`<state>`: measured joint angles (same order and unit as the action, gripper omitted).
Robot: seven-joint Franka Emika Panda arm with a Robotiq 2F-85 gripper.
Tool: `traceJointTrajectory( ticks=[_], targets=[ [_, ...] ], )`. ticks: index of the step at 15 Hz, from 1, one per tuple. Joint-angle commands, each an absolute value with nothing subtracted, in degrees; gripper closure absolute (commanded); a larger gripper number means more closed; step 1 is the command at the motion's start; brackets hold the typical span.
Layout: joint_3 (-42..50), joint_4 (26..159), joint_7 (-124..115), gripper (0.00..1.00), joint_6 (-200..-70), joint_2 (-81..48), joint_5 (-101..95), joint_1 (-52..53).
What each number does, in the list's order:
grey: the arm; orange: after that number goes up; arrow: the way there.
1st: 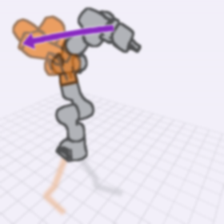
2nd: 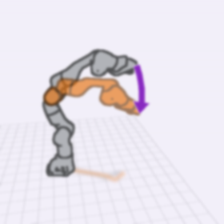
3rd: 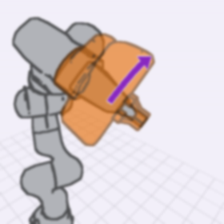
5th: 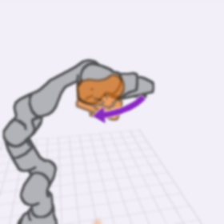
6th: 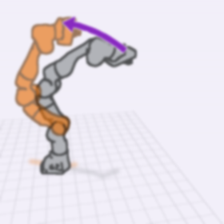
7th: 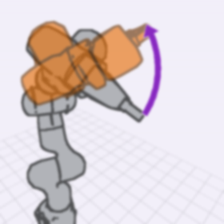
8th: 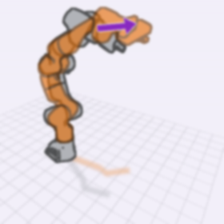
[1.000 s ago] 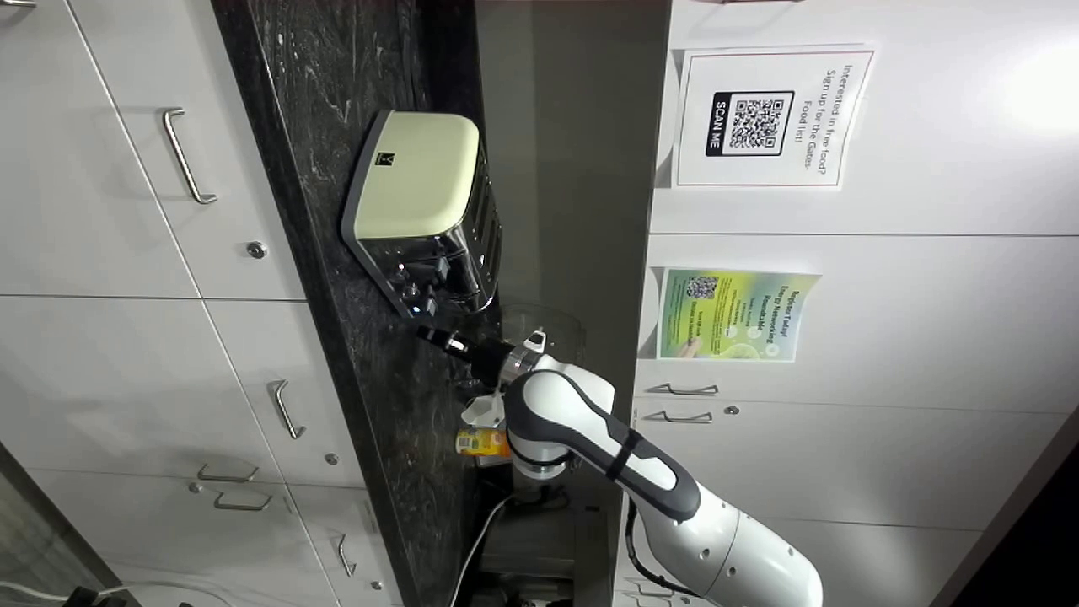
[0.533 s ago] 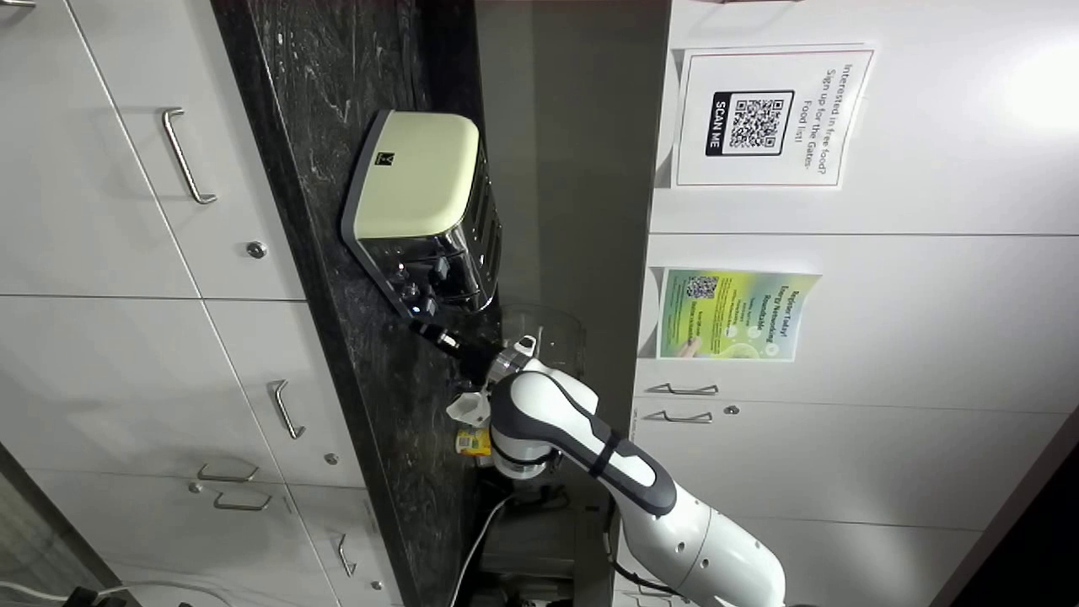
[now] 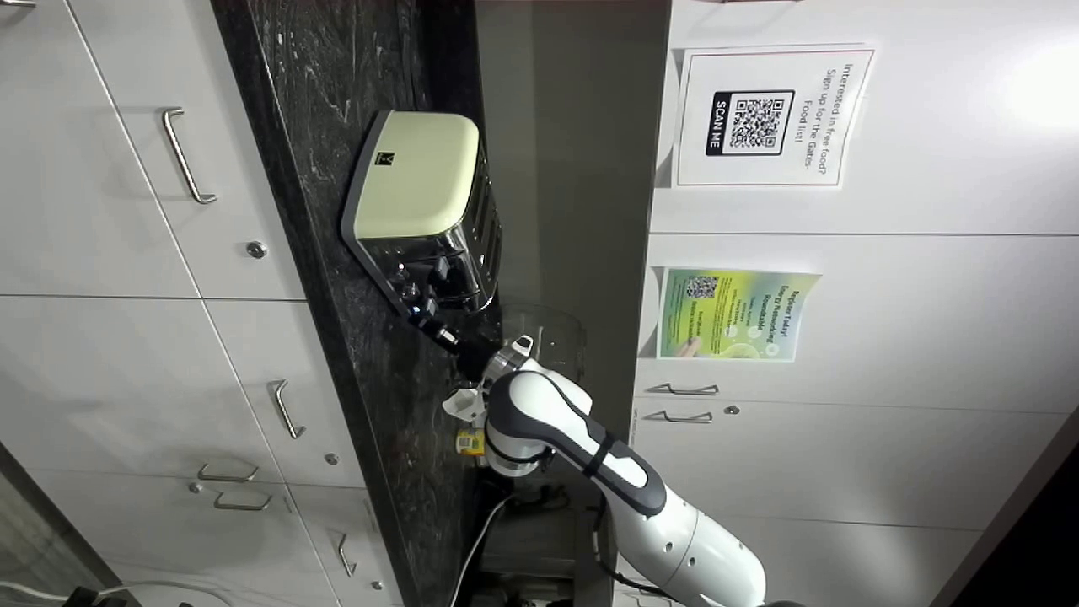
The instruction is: Move the right lever to the top
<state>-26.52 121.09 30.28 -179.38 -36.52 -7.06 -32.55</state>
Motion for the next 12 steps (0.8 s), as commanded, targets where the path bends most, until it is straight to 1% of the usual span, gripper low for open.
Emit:
traceJointTrajectory(
  ticks=[1,4,8,12],
  targets=[
    [-30.3,119.6,30.8,1.00,-180.7,-38.9,-8.8,-36.0],
    [-32.5,119.2,30.9,1.00,-180.7,-40.2,-9.3,-38.0],
    [-32.0,120.8,29.7,1.00,-181.9,-39.5,-9.7,-38.7],
    [-25.2,125.6,25.5,1.00,-183.2,-34.2,-9.2,-35.1]
  ],
)
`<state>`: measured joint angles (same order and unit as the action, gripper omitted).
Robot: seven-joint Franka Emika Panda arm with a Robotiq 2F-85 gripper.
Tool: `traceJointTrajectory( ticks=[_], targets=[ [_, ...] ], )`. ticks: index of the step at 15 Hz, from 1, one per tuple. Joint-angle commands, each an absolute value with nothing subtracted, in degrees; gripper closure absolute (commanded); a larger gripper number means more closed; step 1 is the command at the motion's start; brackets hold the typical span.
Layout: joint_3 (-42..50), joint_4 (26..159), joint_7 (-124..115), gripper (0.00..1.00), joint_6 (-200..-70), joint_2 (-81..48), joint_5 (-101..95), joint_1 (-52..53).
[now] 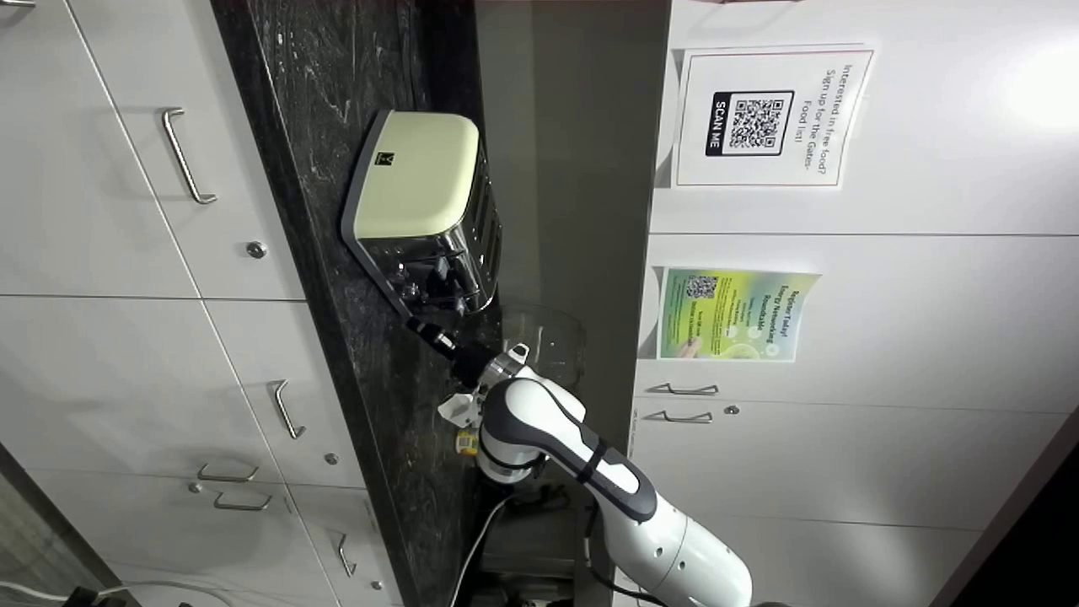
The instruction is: Move the right lever to the top
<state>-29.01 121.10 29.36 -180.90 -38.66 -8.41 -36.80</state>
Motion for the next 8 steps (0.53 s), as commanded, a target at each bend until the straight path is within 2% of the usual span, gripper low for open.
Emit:
traceJointTrajectory(
  ticks=[1,8],
  targets=[
    [-24.2,127.0,24.9,1.00,-183.7,-33.2,-9.2,-34.8],
    [-25.2,139.6,25.0,1.00,-185.5,-24.0,-12.1,-36.2]
  ],
)
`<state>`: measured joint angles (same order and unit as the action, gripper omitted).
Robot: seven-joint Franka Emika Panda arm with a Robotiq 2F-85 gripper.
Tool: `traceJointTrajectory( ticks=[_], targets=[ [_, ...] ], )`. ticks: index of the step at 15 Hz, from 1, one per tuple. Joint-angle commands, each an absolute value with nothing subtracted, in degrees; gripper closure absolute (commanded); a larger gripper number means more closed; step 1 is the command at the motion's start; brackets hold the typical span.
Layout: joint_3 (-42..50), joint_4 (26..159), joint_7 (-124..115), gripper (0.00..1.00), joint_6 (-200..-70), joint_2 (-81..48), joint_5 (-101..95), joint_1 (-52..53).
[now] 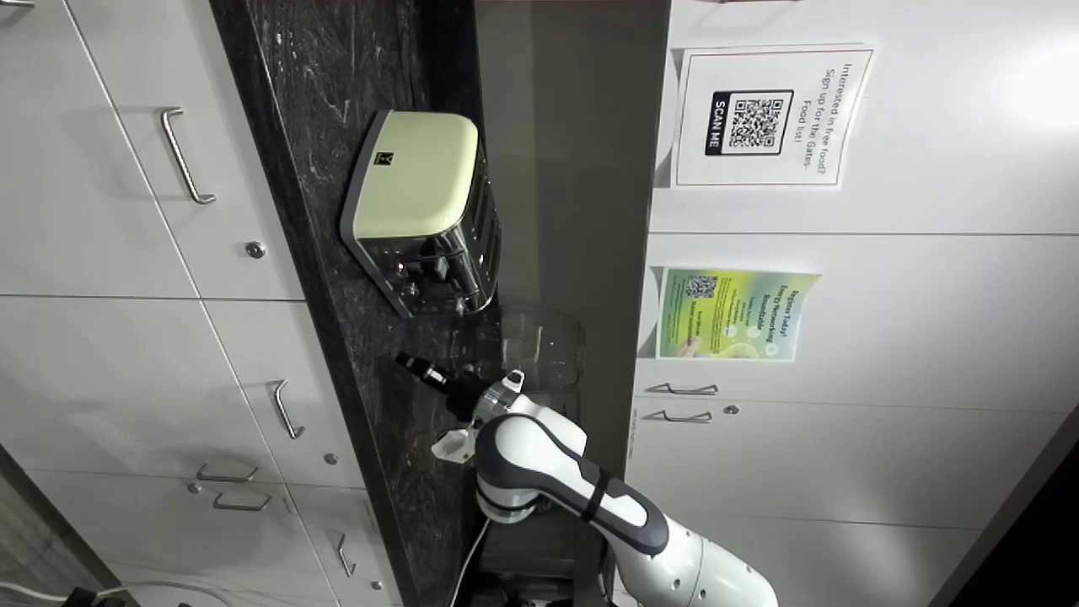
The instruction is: Move the right lever to the top
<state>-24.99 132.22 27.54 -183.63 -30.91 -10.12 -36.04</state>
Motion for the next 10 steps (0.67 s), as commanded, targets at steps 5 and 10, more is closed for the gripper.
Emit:
traceJointTrajectory(
  ticks=[5,10],
  targets=[
    [-23.6,145.8,26.5,1.00,-187.7,-17.6,-10.3,-33.3],
    [-25.0,148.7,27.1,1.00,-189.4,-14.7,-10.5,-33.7]
  ],
)
